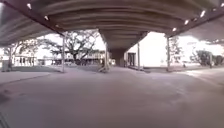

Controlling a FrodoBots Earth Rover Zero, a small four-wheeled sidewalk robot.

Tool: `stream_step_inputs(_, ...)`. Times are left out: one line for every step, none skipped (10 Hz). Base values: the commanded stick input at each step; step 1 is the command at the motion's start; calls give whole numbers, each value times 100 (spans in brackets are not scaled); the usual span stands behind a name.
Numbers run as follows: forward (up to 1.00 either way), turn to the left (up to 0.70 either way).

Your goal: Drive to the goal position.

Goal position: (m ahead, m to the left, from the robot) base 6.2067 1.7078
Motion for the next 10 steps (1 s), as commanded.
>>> stream_step_inputs(70, 0)
stream_step_inputs(70, 0)
stream_step_inputs(70, 0)
stream_step_inputs(70, 0)
stream_step_inputs(70, 0)
stream_step_inputs(70, 0)
stream_step_inputs(70, 0)
stream_step_inputs(70, 0)
stream_step_inputs(70, 12)
stream_step_inputs(70, 29)
